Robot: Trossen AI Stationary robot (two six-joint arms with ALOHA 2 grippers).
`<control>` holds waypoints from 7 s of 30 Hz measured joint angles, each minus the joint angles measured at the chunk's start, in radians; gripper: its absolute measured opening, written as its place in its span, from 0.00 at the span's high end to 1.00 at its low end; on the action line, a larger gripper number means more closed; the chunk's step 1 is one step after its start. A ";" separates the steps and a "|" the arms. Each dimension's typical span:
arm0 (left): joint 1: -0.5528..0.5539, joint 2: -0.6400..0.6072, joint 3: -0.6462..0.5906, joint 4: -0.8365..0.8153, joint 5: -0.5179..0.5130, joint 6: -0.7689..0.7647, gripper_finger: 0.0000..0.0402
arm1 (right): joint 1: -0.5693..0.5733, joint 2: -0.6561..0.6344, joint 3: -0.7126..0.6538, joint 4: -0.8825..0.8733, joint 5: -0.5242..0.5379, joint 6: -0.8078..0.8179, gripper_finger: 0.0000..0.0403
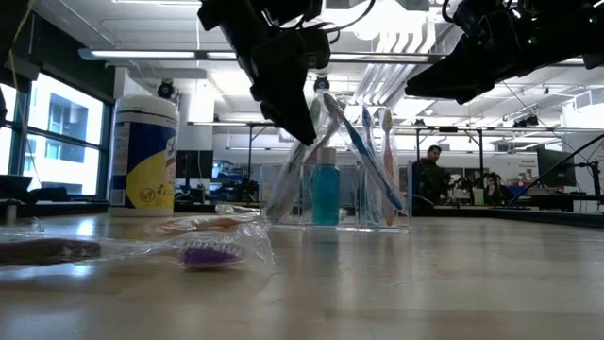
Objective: Pick & Place toothbrushing station
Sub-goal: Put the orange toothbrush into the right section of the transparent bin
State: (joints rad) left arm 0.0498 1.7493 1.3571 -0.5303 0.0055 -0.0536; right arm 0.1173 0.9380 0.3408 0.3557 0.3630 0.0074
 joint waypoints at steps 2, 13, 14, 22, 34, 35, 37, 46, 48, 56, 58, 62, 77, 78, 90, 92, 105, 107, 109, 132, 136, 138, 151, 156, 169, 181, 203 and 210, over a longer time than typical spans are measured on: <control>0.000 -0.001 0.000 -0.009 0.000 0.000 0.66 | 0.000 0.000 0.000 0.000 0.000 0.000 0.63; -0.003 -0.002 0.056 -0.085 -0.015 0.007 0.66 | 0.000 -0.004 0.000 -0.001 0.000 -0.004 0.63; -0.007 -0.002 0.070 -0.107 -0.034 0.011 0.66 | 0.000 -0.004 0.000 0.000 0.000 -0.004 0.63; -0.081 -0.002 0.164 -0.327 -0.149 0.020 0.66 | 0.000 -0.004 0.000 -0.007 0.000 -0.004 0.63; -0.268 -0.002 0.174 -0.629 -0.154 -0.071 0.66 | 0.000 -0.004 0.000 -0.010 -0.030 -0.014 0.63; -0.280 -0.002 0.174 -0.637 -0.153 -0.084 0.66 | 0.000 -0.004 0.000 -0.010 -0.030 -0.014 0.63; -0.295 -0.008 0.174 -0.662 -0.142 -0.116 0.66 | 0.000 -0.004 0.000 -0.010 -0.030 -0.012 0.63; -0.311 -0.010 0.126 -0.690 -0.066 -0.204 0.66 | 0.001 -0.004 0.000 -0.009 -0.054 0.000 0.63; -0.298 -0.010 0.109 -0.674 -0.067 -0.227 0.66 | 0.000 -0.004 0.000 -0.009 -0.054 0.000 0.63; -0.251 -0.024 0.049 -0.593 -0.075 -0.237 0.66 | 0.000 -0.004 0.000 -0.034 -0.054 0.000 0.63; -0.234 -0.029 0.040 -0.549 -0.050 -0.221 0.66 | 0.000 -0.004 0.000 -0.047 -0.054 0.001 0.63; -0.182 -0.029 0.006 -0.486 -0.010 -0.238 0.66 | 0.000 -0.004 0.000 -0.068 -0.053 0.025 0.63; -0.097 -0.028 -0.115 -0.293 0.007 -0.417 0.66 | 0.000 -0.004 0.000 -0.072 -0.053 0.029 0.63; -0.095 -0.028 -0.115 -0.319 -0.016 -0.445 0.66 | 0.000 -0.004 0.000 -0.072 -0.054 0.036 0.63; -0.096 -0.028 -0.116 -0.328 -0.099 -0.623 0.66 | 0.000 -0.004 0.000 -0.072 -0.082 0.053 0.63; -0.102 -0.028 -0.116 -0.342 -0.096 -0.637 0.66 | 0.000 -0.004 0.000 -0.072 -0.091 0.053 0.63; -0.104 -0.028 -0.231 -0.170 -0.035 -0.682 0.66 | 0.000 -0.004 0.000 -0.071 -0.109 0.052 0.63; -0.103 -0.028 -0.238 -0.158 -0.030 -0.685 0.66 | 0.000 -0.004 0.000 -0.071 -0.109 0.052 0.63; -0.103 -0.028 -0.240 -0.160 -0.030 -0.688 0.66 | 0.000 -0.004 0.000 -0.071 -0.109 0.052 0.63; -0.102 -0.010 -0.239 -0.159 -0.021 -0.793 0.66 | 0.000 -0.004 0.000 -0.080 -0.109 0.052 0.63; -0.102 -0.010 -0.239 -0.164 -0.040 -0.800 0.66 | 0.000 -0.004 0.000 -0.076 -0.109 0.052 0.63; -0.102 -0.010 -0.239 -0.179 -0.049 -0.813 0.66 | 0.000 -0.004 0.000 -0.074 -0.109 0.052 0.63; -0.102 0.062 -0.237 -0.154 0.022 -0.817 0.66 | 0.001 -0.004 0.000 -0.081 -0.111 0.053 0.63; -0.102 0.064 -0.237 -0.166 0.010 -0.843 0.70 | 0.000 -0.004 0.000 -0.087 -0.112 0.053 0.63; -0.105 0.065 -0.237 -0.283 -0.020 -0.834 0.96 | 0.001 -0.004 0.000 -0.091 -0.112 0.076 0.63; -0.154 -0.066 -0.239 -0.450 -0.091 -0.903 0.96 | 0.000 -0.004 0.000 -0.086 -0.110 0.076 0.63; -0.289 -0.512 -0.237 -0.448 -0.408 -0.821 0.96 | 0.000 -0.028 0.000 0.150 -0.241 0.076 0.63; -0.288 -0.568 -0.237 -0.207 -0.457 -0.476 0.96 | 0.001 -0.030 0.000 0.302 -0.321 0.023 0.63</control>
State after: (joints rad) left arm -0.2386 1.1809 1.1201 -0.7371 -0.4518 -0.5294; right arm 0.1181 0.9077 0.3412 0.6577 0.0422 0.0302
